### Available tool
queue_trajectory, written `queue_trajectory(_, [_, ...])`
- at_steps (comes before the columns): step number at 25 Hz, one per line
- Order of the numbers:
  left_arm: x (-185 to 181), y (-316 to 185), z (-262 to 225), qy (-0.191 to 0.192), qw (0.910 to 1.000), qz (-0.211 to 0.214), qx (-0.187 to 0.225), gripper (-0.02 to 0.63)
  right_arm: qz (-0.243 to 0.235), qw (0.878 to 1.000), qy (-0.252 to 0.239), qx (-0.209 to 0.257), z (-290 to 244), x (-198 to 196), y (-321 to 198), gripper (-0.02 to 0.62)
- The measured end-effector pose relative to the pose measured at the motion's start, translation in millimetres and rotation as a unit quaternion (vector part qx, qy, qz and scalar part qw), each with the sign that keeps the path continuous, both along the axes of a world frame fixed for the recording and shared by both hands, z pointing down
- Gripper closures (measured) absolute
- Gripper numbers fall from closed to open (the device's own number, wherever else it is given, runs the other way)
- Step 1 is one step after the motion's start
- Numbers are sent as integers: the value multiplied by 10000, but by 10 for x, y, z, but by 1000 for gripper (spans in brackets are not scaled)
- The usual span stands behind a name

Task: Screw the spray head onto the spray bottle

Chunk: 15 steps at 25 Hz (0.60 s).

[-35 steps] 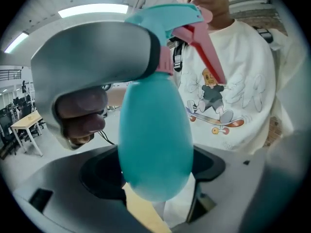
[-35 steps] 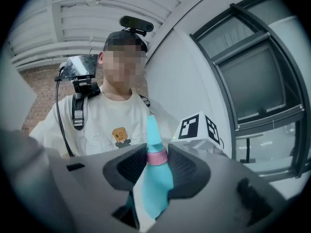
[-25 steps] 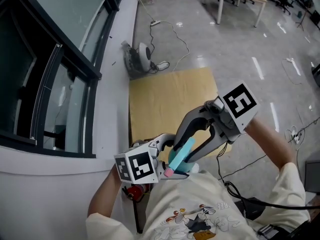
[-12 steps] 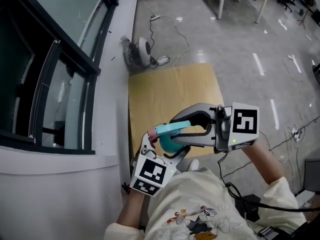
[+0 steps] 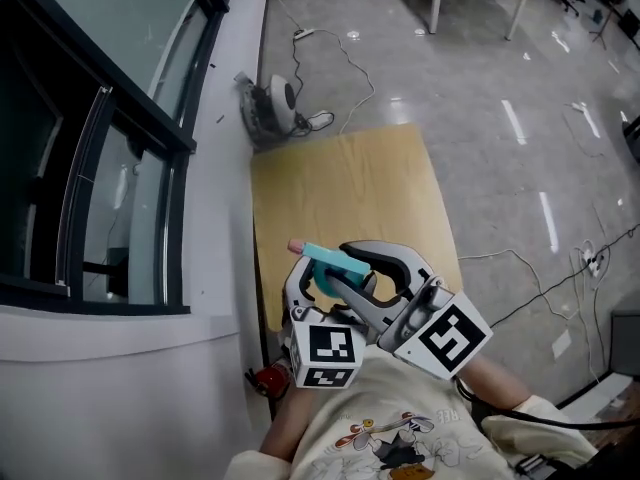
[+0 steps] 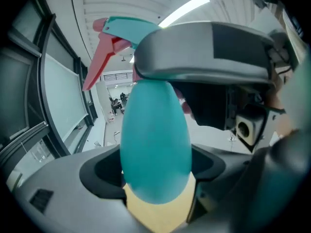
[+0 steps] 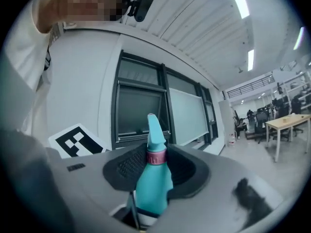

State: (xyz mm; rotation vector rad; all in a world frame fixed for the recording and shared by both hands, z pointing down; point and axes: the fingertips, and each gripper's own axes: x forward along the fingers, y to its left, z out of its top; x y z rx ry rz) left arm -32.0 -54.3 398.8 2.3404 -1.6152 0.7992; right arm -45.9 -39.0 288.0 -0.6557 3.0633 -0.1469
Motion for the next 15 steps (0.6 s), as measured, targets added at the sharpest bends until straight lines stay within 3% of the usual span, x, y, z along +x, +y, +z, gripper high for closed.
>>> queue_trajectory(5, [53,-4,13,69,9999,132,-31,199,39,9996,-12,-294,97,53,-3,462])
queue_trajectory(8, [86,-8,-53,190,9986,488,12,199,-554,9980,17,-312,123,93,77,380])
queue_trajectory(10, [122,30,-120,356,9947,968,36,199,-1096,9934,-217,-252,32,147,171,365])
queue_trajectory(12, [202,141,-212,657,9820,1771,43,199,-1779,9830,-231,-379,-6,238,280,364])
queue_trajectory(13, [257,233,-264,829,9700,2287,43,199,-2166,9750,-237,-444,-23,297,324,364])
queue_trajectory(15, [365,471,-366,1080,9354,3367,66,199,-2879,9555,-352,-537,-98,422,359,364])
